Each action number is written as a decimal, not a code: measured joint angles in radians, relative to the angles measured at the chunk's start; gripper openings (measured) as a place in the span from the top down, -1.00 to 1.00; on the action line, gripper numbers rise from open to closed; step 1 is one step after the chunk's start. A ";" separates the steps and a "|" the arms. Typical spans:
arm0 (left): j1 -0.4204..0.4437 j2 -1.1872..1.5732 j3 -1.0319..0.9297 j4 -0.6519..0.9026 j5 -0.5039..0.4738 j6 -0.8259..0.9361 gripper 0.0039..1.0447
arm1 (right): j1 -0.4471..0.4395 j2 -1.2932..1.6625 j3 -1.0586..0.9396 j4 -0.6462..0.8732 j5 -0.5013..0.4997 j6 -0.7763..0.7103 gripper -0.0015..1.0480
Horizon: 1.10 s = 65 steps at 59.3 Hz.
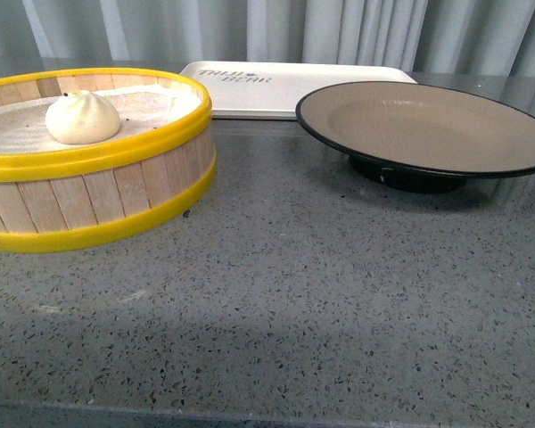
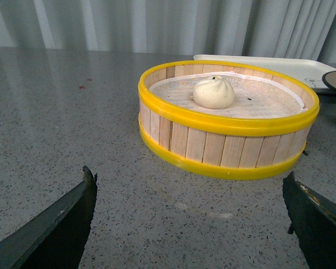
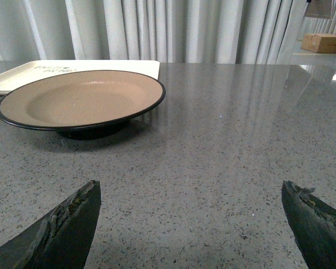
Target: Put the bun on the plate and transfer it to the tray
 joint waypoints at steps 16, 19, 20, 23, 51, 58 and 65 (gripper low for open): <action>0.000 0.000 0.000 0.000 0.000 0.000 -0.88 | 0.000 0.000 0.000 0.000 0.000 0.000 -0.84; 0.000 0.000 0.000 0.000 0.000 0.000 -0.88 | 0.000 0.000 0.000 0.000 0.000 0.000 -0.84; 0.000 0.000 0.000 0.000 0.000 0.000 -0.88 | 0.000 0.000 0.000 0.000 0.000 0.000 -0.84; 0.000 0.000 0.000 0.000 0.000 0.000 -0.88 | 0.000 0.000 0.000 0.000 0.000 0.000 -0.84; 0.000 0.000 0.000 0.000 0.000 0.000 -0.88 | 0.000 0.000 0.000 0.000 0.000 0.000 -0.84; 0.082 0.217 0.154 -0.367 0.173 -0.052 -0.88 | 0.000 0.000 0.000 0.000 -0.004 -0.001 -0.84; 0.198 0.335 0.252 -0.467 0.272 -0.060 -0.88 | 0.000 0.000 0.000 0.000 0.000 0.000 -0.84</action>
